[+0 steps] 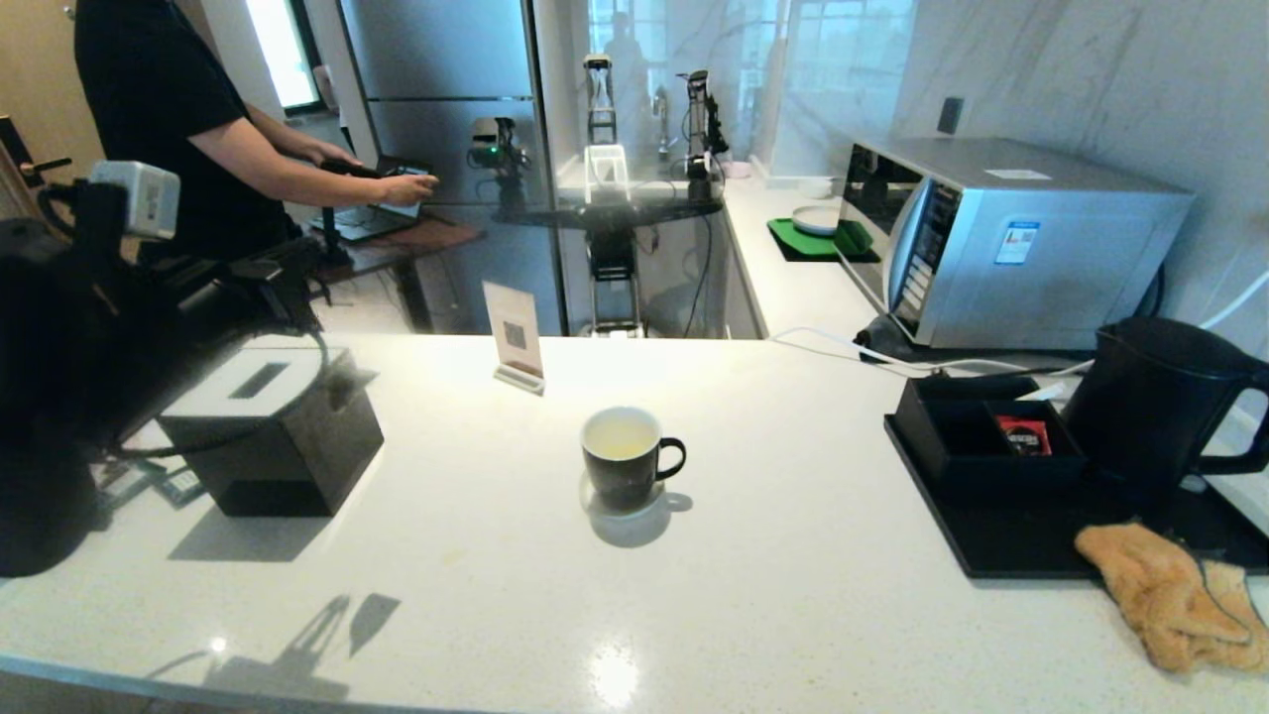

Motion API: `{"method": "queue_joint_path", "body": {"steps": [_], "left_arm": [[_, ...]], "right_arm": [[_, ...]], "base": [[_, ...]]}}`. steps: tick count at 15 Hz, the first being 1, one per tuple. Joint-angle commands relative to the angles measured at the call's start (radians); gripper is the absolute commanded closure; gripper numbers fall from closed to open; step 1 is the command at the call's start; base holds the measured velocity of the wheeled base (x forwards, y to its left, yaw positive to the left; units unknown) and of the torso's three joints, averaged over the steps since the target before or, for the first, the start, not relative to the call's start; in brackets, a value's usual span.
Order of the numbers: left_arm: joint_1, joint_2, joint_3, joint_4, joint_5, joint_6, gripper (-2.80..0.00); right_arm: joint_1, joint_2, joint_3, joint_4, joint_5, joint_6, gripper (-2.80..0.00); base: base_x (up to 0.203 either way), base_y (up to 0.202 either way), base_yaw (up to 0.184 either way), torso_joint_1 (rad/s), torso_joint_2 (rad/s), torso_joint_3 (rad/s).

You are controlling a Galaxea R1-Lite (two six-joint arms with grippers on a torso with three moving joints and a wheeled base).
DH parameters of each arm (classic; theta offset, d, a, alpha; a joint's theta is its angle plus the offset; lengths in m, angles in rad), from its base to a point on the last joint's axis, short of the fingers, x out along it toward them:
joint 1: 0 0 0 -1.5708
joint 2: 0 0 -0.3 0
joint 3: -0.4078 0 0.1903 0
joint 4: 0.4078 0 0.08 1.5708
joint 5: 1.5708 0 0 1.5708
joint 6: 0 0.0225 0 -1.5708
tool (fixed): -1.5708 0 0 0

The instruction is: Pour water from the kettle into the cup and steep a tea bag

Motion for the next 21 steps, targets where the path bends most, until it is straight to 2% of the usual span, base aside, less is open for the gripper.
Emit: {"method": "queue_joint_path", "body": {"steps": [1,4,10,21], "left_arm": [[0.032,0.009,-0.01,-0.001,-0.001,-0.001,0.0],[0.078,0.03,-0.053,0.004,-0.003,-0.001,0.0],[0.149,0.08,-0.19,0.086,-0.001,-0.001,0.0],[0.224,0.245,-0.464,0.196,-0.001,-0.001,0.0]], "right_arm": [[0.0,0.002,0.0,0.0,0.0,-0.001,0.0],[0.0,0.002,0.0,0.0,0.0,-0.001,0.0],[0.0,0.001,0.0,0.0,0.0,-0.001,0.0],[0.0,0.002,0.0,0.0,0.0,-0.001,0.0]], "base": [[0.0,0.0,0.0,0.0,0.0,0.0],[0.0,0.0,0.0,0.0,0.0,0.0],[0.0,0.0,0.0,0.0,0.0,0.0],[0.0,0.0,0.0,0.0,0.0,0.0]]}}
